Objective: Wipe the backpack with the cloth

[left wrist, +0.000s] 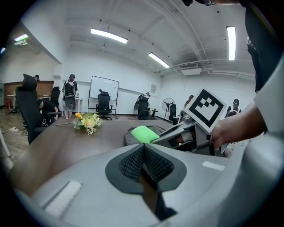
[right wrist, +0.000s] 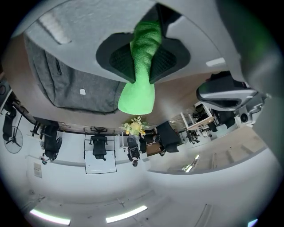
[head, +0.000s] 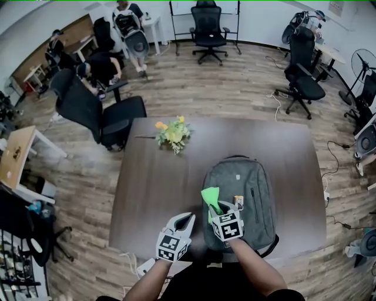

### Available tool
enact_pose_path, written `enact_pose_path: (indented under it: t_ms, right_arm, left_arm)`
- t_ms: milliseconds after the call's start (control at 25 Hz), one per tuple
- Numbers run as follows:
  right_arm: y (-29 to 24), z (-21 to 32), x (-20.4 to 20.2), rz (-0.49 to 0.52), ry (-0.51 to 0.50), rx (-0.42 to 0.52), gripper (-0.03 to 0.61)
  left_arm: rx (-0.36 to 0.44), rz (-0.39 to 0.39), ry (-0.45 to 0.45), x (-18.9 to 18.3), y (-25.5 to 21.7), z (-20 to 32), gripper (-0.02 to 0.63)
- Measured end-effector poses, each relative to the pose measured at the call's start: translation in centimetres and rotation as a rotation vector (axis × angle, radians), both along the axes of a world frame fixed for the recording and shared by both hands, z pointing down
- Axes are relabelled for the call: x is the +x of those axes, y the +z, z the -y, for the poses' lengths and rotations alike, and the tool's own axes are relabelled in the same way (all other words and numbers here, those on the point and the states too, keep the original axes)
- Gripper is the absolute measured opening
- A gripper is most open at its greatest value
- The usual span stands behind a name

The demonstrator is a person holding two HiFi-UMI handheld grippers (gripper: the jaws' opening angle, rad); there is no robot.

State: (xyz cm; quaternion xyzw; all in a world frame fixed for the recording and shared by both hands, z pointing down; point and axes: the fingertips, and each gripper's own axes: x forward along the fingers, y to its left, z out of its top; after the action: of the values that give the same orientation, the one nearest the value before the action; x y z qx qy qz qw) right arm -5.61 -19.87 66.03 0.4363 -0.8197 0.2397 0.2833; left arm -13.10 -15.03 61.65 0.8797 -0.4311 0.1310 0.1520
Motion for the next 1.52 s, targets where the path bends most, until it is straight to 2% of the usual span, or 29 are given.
enact_pose_path:
  t_ms: [200,520,880,1120,1520]
  right_arm:
    - [0.8,-0.6,0.0,-0.031,-0.012,-0.007,0.100]
    - [1.6,-1.2,3.0,-0.117,0.003,0.004,0.099]
    - [1.9,-1.1,8.6,-0.227,0.058,0.004,0.100]
    - [1.8,-0.6,12.9,-0.290,0.108,0.001,0.100]
    - [1.8,-0.6,19.4,-0.314,0.197,-0.036,0.100]
  left_arm:
    - [0.006,-0.022,-0.015,0.0,-0.5,0.4,0.020]
    - [0.018,-0.026,0.003,1.0,-0.9,0.4,0.020]
    - [0.004,-0.044,0.044,2.9,-0.9,0.4,0.020]
    - [0.022,-0.075,0.016,3.3,-2.0,1.3,0.020]
    - [0.018,-0.035,0.018,3.7,-1.4,1.3,0.020]
